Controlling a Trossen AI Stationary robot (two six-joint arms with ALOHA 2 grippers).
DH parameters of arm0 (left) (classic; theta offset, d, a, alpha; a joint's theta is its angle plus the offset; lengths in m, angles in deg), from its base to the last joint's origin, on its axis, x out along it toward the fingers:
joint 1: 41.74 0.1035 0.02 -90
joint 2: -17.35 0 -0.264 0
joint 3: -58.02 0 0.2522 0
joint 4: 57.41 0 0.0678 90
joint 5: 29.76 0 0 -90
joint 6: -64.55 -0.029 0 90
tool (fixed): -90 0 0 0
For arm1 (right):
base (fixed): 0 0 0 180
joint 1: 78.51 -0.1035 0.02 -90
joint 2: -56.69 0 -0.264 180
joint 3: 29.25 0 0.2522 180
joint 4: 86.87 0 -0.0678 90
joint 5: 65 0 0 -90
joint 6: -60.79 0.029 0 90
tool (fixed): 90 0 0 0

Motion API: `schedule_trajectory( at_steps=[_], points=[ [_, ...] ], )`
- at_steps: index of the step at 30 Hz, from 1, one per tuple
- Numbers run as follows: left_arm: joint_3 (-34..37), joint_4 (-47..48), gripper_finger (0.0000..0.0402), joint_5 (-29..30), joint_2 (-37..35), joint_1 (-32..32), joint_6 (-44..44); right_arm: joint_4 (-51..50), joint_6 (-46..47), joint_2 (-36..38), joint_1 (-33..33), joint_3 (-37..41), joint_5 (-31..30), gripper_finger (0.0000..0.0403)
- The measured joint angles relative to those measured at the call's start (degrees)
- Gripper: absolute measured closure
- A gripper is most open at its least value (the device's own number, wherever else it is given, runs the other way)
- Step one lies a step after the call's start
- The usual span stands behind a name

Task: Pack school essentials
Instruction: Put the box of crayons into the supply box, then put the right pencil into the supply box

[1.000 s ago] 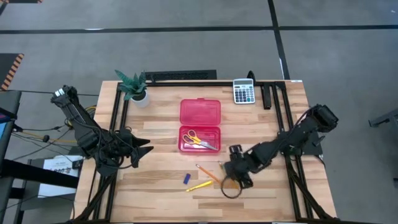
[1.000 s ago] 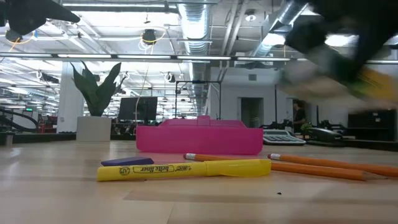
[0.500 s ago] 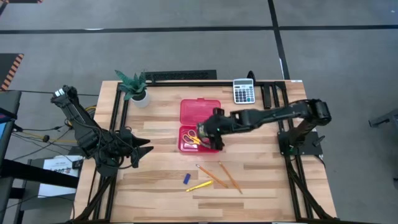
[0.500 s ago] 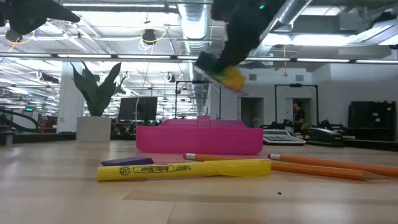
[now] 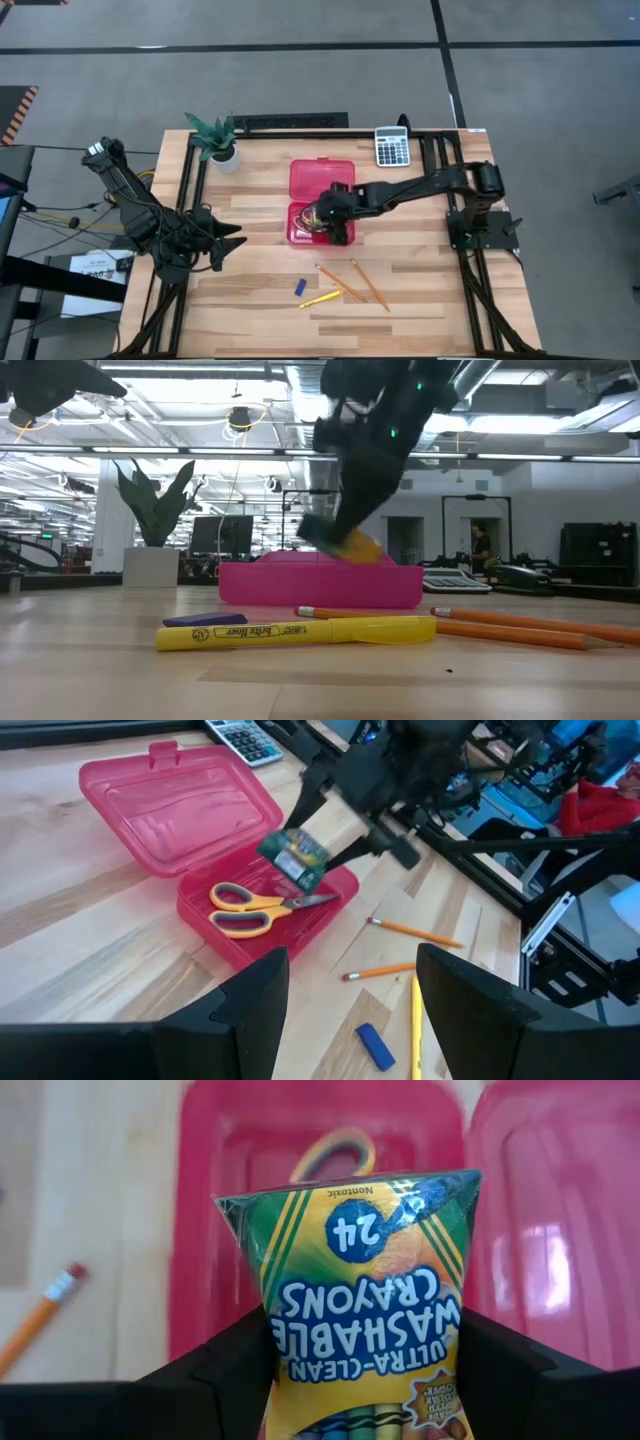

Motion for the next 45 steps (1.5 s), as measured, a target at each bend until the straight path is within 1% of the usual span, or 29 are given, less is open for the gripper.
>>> schedule_trajectory(
  at_steps=[10, 13, 21, 25, 34, 37, 39, 42, 43, 45],
  points=[
    [0.0, 0.0, 0.0193, 0.1, 0.0, 0.0, 0.0, 0.0, 0.2, -2.4, 0.6, -0.1, 0.1, 0.0132],
    [0.0, 0.0, 0.0193, 0.3, 0.0, 0.0, 0.0, -2.2, 0.2, -2.5, 0.7, 0.0, 0.1, 0.0132],
    [0.0, 0.0, 0.0193, 0.3, 0.0, 0.0, -0.6, -2.4, 0.2, -2.5, 1.1, 0.0, -0.6, 0.0129],
    [0.0, 0.0, 0.0193, 0.3, 0.0, 0.0, -0.6, -3.3, 0.2, -2.5, 1.3, 0.0, -0.1, 0.0109],
    [0.0, 0.0, 0.0193, 0.3, 0.0, 0.0, -0.9, -3.9, -0.2, -1.8, 1.4, 0.0, 0.2, 0.0047],
    [0.0, 0.0, 0.0193, 0.3, 0.0, 0.0, -0.9, -8.4, 0.1, -1.8, 1.4, -2.1, 0.4, 0.0037],
    [0.0, 0.0, 0.0193, 0.2, 0.0, 0.0, -1.1, -12.5, 1.0, -1.2, 1.1, -5.0, 2.0, 0.0036],
    [0.0, -0.1, 0.0193, 0.2, 0.0, 0.0, -1.2, -18.7, 5.9, 0.9, 0.1, -9.5, 5.6, 0.0036],
    [0.0, -0.1, 0.0193, 0.2, 0.0, 0.0, -1.2, -20.9, 7.7, 2.0, -0.7, -10.3, 7.1, 0.0036],
    [0.0, -0.1, 0.0193, 0.2, 0.0, 0.0, -1.4, -22.9, 12.5, 5.0, -2.9, -9.8, 7.6, 0.0036]
  ],
)
